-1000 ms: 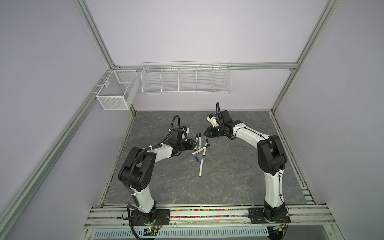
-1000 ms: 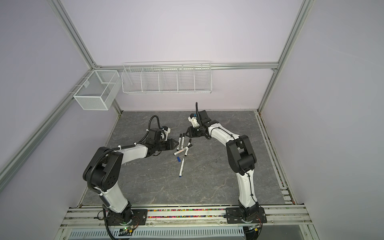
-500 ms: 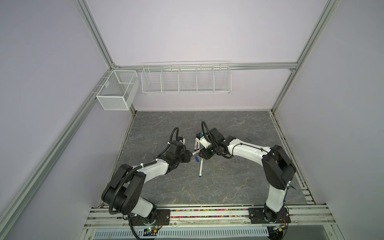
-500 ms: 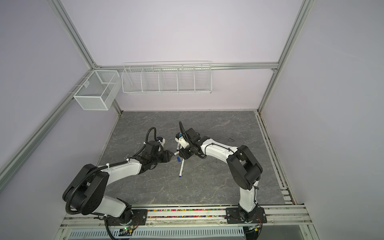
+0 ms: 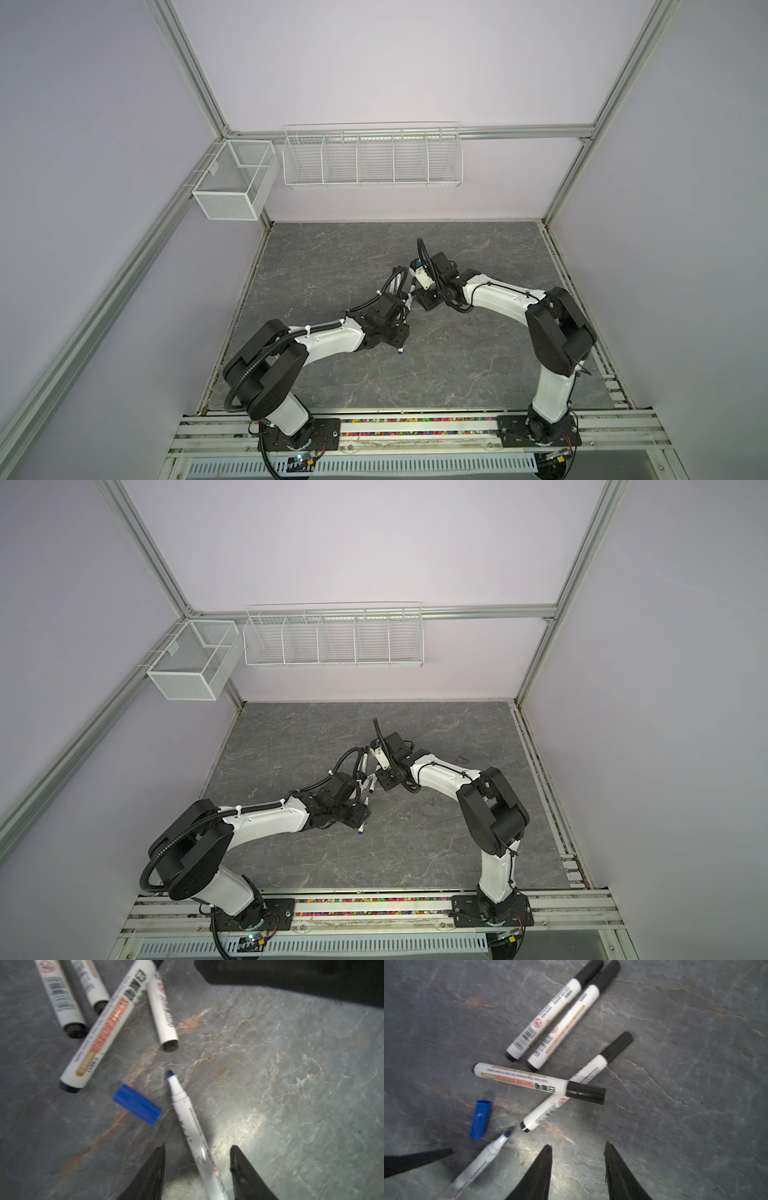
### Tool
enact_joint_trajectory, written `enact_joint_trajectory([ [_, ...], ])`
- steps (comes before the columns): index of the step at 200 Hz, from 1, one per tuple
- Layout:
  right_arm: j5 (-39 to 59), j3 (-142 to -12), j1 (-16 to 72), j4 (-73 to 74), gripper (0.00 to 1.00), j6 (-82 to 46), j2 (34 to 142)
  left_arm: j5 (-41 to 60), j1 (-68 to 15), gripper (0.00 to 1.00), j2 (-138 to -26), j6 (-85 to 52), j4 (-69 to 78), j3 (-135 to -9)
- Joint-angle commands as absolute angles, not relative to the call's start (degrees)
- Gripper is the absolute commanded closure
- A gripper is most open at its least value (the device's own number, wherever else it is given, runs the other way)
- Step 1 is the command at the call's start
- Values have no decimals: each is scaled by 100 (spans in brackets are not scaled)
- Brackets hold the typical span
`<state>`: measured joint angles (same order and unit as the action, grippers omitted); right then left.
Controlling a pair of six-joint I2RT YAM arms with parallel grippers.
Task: Insert the pens into the pen caps
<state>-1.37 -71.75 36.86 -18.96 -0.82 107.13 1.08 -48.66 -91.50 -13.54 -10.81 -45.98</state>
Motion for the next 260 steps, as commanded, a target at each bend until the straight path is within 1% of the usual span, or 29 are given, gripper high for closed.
enact_joint_trajectory([
  [1, -278, -6941, 3585, -1726, 54, -285, 10387, -427, -4951, 48, -9317, -1187, -1649, -4846],
  [42, -264, -6659, 3340, -1549, 55, -445, 10077, -1130, -5319, 50, -9743, -1336, -2291, -5142],
  [60, -296, -6570, 3255, -1469, 55, -524, 9989, -1219, -5483, 53, -9847, -1274, -2590, -5268],
  [71, -363, -6556, 3227, -1450, 55, -543, 9970, -1164, -5485, 56, -9848, -1293, -2676, -5283],
  [78, -389, -6548, 3226, -1450, 55, -543, 9975, -1136, -5492, 60, -9837, -1312, -2727, -5282],
  [87, -428, -6548, 3223, -1450, 55, -556, 9968, -1055, -5488, 70, -9824, -1265, -2751, -5282],
  [93, -447, -6541, 3212, -1439, 55, -571, 9962, -1016, -5476, 74, -9810, -1222, -2771, -5282],
  [109, -496, -6514, 3195, -1400, 55, -614, 9940, -902, -5451, 83, -9833, -1045, -2780, -5316],
  [125, -549, -6511, 3191, -1382, 55, -640, 9923, -768, -5412, 89, -9888, -883, -2772, -5377],
  [140, -549, -6512, 3182, -1382, 55, -654, 9913, -715, -5388, 100, -9881, -756, -2715, -5397],
  [165, -345, -6479, 3124, -1337, 55, -751, 9914, -527, -5193, 100, -9678, -701, -2441, -5414],
  [203, 205, -6396, 2839, -1178, 54, -1051, 9829, 57, -4379, 100, -8894, -1332, -1192, -5232],
  [225, 966, -6261, 2625, -851, 54, -1320, 9760, -304, -4280, 100, -8728, -1582, -527, -5219],
  [244, 1724, -6220, 2584, -497, 54, -1517, 9788, -613, -4278, 100, -8826, -1850, -128, -5280],
  [260, 2464, -6257, 2583, -148, 53, -1736, 9892, -678, -4275, 100, -8951, -2141, 101, -5313],
])
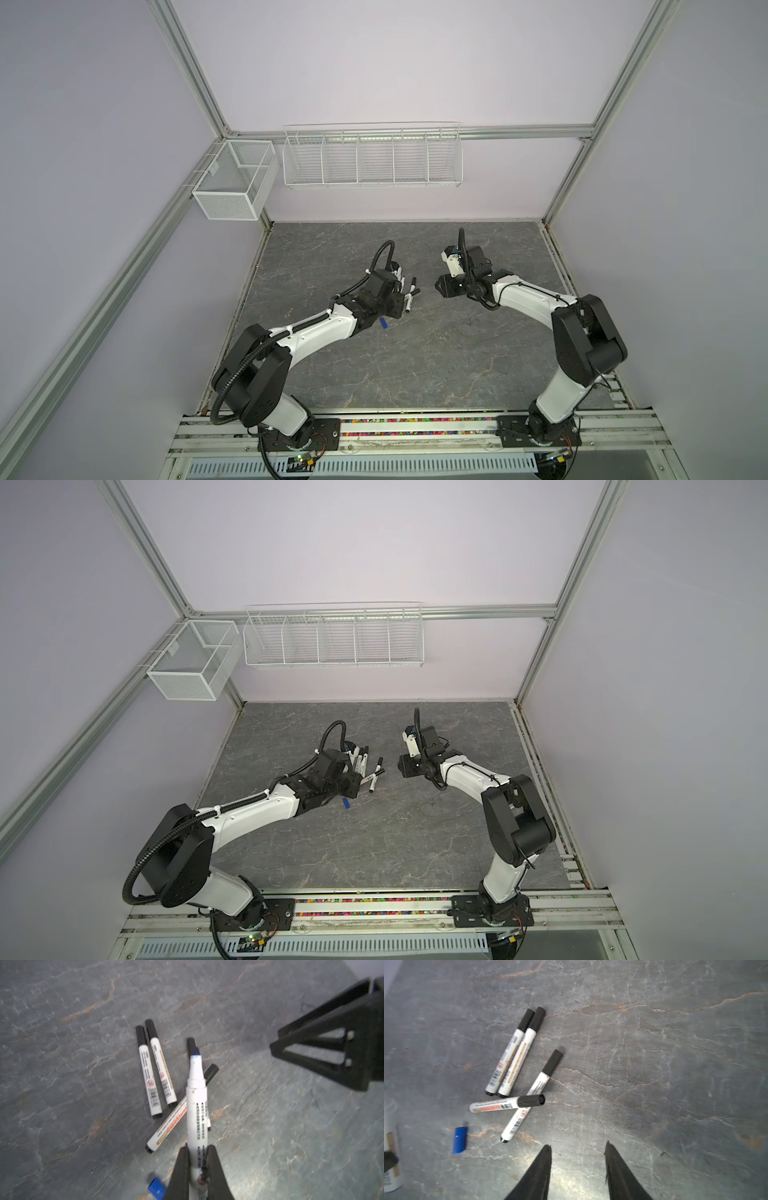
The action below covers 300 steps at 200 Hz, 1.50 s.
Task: Insert the pens into the pen caps
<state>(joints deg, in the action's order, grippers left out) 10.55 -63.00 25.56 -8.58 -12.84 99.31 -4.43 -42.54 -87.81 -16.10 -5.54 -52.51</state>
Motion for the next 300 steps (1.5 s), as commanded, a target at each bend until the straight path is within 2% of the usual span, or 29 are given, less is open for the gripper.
enact_joint_trajectory([
  [1, 2506, -6262, 2588, -131, 53, -1747, 9899, -682, -4273, 100, -8954, -2156, 116, -5311],
  [18, 3060, -6372, 2630, 111, 53, -1972, 10074, -542, -4271, 100, -9037, -2225, 338, -5267],
  [47, 3235, -6612, 2767, -92, 53, -1731, 10177, -458, -4271, 100, -9158, -2346, 455, -5229],
  [96, 3161, -6926, 2939, -633, 53, -1396, 10383, -266, -4271, 100, -9210, -2309, 476, -5290],
  [135, 3043, -7163, 2936, -731, 54, -1413, 10576, 511, -4271, 100, -9246, -1971, 821, -5240],
  [153, 3124, -7337, 2927, -696, 59, -1469, 10655, 595, -4271, 100, -9242, -1920, 843, -5230],
  [206, 3444, -7668, 2944, -765, 82, -1506, 10872, 654, -4271, 100, -9196, -1885, 927, -5155],
  [244, 3610, -7560, 2937, -677, 89, -1558, 10848, 431, -4271, 100, -9142, -1947, 1125, -5043],
  [247, 3632, -7554, 2921, -669, 90, -1564, 10838, 408, -4271, 96, -9141, -1951, 1118, -5045],
  [255, 3669, -7544, 2910, -644, 90, -1583, 10811, 379, -4267, 76, -9155, -1974, 1093, -5070],
  [266, 3723, -7545, 2884, -611, 90, -1625, 10777, 343, -4263, 66, -9187, -2017, 1090, -5089],
  [276, 3761, -7549, 2868, -566, 90, -1674, 10743, 317, -4239, 61, -9233, -2026, 1082, -5114],
  [300, 3814, -7498, 2809, -455, 90, -1803, 10646, 385, -4210, 60, -9340, -2023, 1015, -5198],
])
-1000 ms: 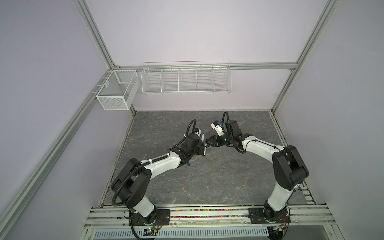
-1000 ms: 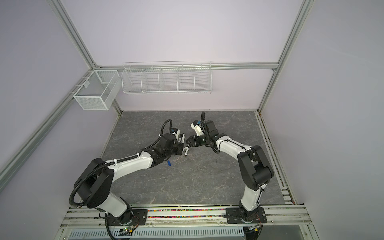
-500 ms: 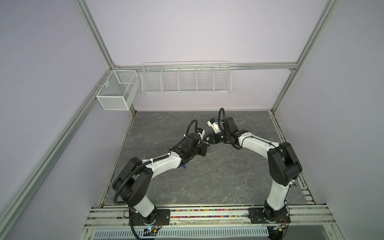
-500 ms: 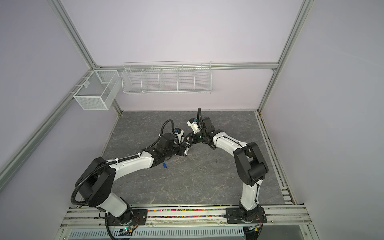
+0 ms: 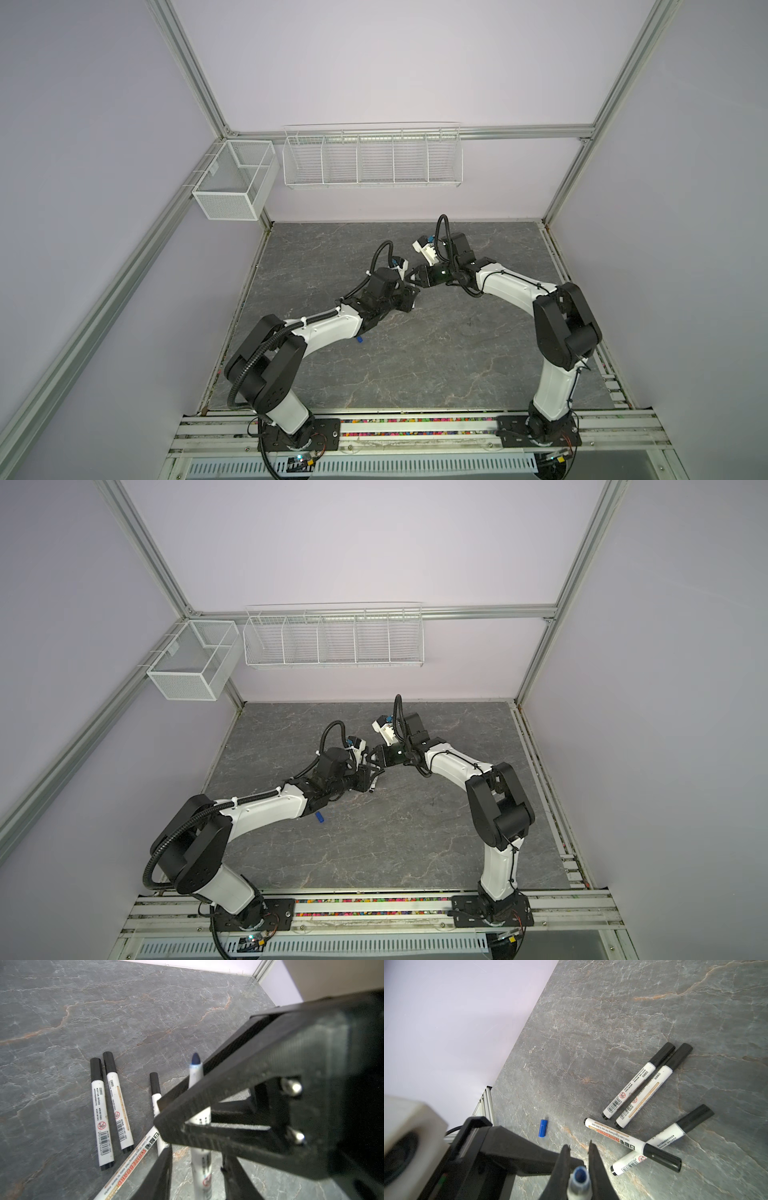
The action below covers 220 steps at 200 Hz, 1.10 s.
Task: Insert the pens into the pen caps
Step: 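Draw the upright blue-tipped marker back with left gripper while right gripper moves toward blue cap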
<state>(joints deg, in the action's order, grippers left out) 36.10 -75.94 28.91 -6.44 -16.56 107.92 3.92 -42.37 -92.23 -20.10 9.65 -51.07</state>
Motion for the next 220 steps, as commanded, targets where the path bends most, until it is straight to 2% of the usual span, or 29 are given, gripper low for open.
enact_joint_trajectory([
  [1, 3814, -7493, 2811, -447, 90, -1811, 10641, 386, -4210, 61, -9346, -2022, 1013, -5209],
  [45, 4016, -7375, 2675, -4, 90, -2231, 10538, 710, -4210, 66, -9583, -1962, 805, -5445],
  [63, 4064, -7369, 2656, 29, 90, -2286, 10538, 781, -4210, 71, -9611, -1934, 794, -5502],
  [71, 4069, -7372, 2654, 16, 90, -2285, 10540, 799, -4210, 79, -9589, -1938, 844, -5487],
  [83, 4073, -7372, 2648, 9, 90, -2285, 10538, 805, -4201, 99, -9526, -1943, 958, -5435],
  [87, 4069, -7370, 2654, 1, 89, -2285, 10542, 783, -4193, 100, -9502, -1957, 991, -5413],
  [95, 4034, -7373, 2654, -15, 85, -2285, 10538, 717, -4156, 100, -9443, -2053, 1008, -5365],
  [118, 3854, -7360, 2621, -107, 64, -2231, 10490, 568, -3869, 100, -8984, -2347, 699, -5071],
  [143, 3492, -7424, 2566, -490, 59, -1927, 10443, 208, -3463, 100, -7941, -2586, 27, -4266],
  [173, 3178, -7467, 2498, -875, 58, -1605, 10380, -484, -3402, 100, -6109, -3056, -1871, -3449],
  [194, 3089, -7422, 2491, -932, 58, -1556, 10379, -1335, -3377, 100, -4579, -4261, -3394, -2840],
  [220, 3043, -7431, 2483, -1014, 58, -1550, 10441, -1588, -3342, 100, -2986, -5905, -5018, -2277],
])
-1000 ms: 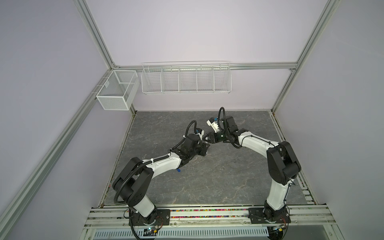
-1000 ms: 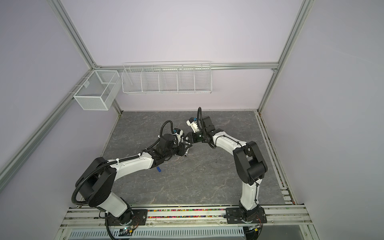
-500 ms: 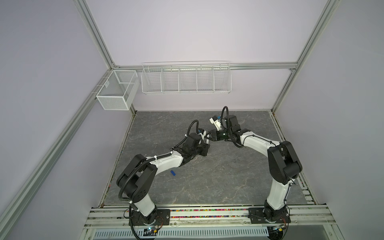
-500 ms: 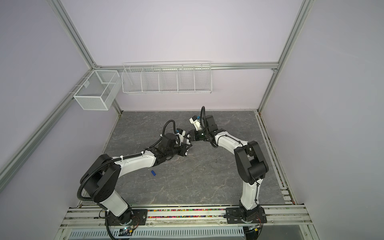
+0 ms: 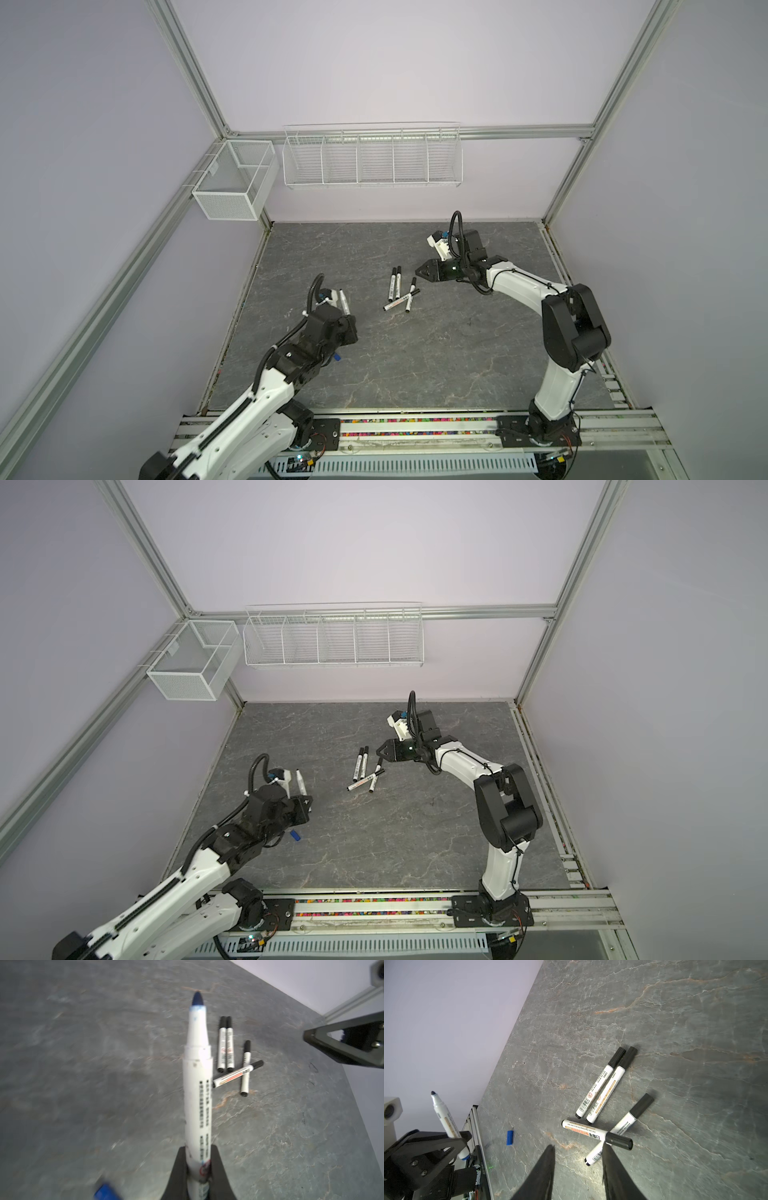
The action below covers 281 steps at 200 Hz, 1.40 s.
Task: Insert the pens into the pen caps
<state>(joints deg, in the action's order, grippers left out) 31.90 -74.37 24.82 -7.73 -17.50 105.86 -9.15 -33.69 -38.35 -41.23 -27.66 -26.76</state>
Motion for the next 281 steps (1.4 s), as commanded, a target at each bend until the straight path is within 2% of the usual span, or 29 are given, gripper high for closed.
enact_joint_trajectory([
  [1, 3029, -7429, 2481, -1017, 58, -1549, 10441, -1590, -3350, 100, -2957, -5941, -5049, -2268],
  [17, 2939, -7420, 2463, -1045, 59, -1542, 10417, -1437, -3399, 100, -2990, -6025, -5050, -2261],
  [49, 2750, -7550, 2402, -1308, 59, -1462, 10353, -774, -3368, 100, -4579, -6785, -5349, -2227],
  [61, 2633, -7512, 2385, -1357, 59, -1366, 10240, -509, -3365, 100, -4835, -6964, -5312, -2108],
  [126, 2309, -7314, 2292, -1679, 59, -995, 9754, -204, -3099, 100, -3868, -7169, -4129, -979],
  [174, 2262, -7218, 2278, -1609, 59, -1020, 9677, -139, -3094, 100, -3437, -6846, -3908, -884],
  [231, 2198, -7242, 2246, -1551, 60, -1114, 9791, -253, -3094, 100, -3536, -6377, -3975, -1338],
  [281, 2110, -7190, 2235, -1554, 60, -1100, 9740, -433, -3098, 100, -4499, -5728, -3832, -2207],
])
